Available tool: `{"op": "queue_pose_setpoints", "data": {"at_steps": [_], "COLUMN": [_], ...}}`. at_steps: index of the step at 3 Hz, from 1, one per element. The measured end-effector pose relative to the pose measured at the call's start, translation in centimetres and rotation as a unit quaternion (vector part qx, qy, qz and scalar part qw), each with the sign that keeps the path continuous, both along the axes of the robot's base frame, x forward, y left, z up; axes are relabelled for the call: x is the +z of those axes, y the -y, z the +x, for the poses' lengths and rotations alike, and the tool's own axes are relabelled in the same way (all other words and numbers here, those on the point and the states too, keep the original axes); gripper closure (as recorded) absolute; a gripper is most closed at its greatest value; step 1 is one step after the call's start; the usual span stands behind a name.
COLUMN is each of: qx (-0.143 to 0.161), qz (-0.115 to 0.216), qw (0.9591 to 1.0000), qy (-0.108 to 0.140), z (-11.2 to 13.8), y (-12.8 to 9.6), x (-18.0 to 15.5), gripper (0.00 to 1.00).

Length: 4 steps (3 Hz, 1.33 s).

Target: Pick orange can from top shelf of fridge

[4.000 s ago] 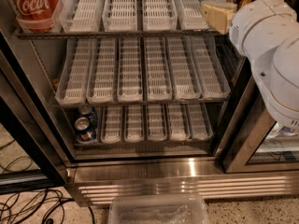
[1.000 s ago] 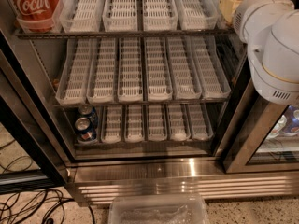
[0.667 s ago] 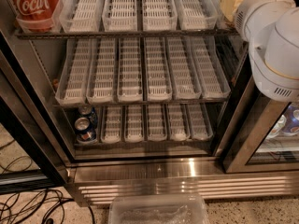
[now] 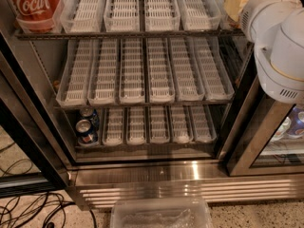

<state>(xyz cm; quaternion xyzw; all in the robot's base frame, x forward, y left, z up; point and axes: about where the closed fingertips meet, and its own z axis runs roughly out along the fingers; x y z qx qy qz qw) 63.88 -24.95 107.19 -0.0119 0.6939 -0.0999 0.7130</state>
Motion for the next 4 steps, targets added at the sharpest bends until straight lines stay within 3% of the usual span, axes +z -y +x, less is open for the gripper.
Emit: {"op": "queue_pose_setpoints", "data": {"at_steps": [1,2,4], "qx": [0.000,0.025,0.079], "qz": [0.000,0.016,0.047], "qw": [1.0000,0.9995,0.9946], "qy": [0.000,0.010,0.048], "z": [0.0,-0.2,-1.0], "y": [0.0,-0.7,-2.1], "x": [0.0,1.0,3.8], "gripper": [1.00,1.00,1.00]}}
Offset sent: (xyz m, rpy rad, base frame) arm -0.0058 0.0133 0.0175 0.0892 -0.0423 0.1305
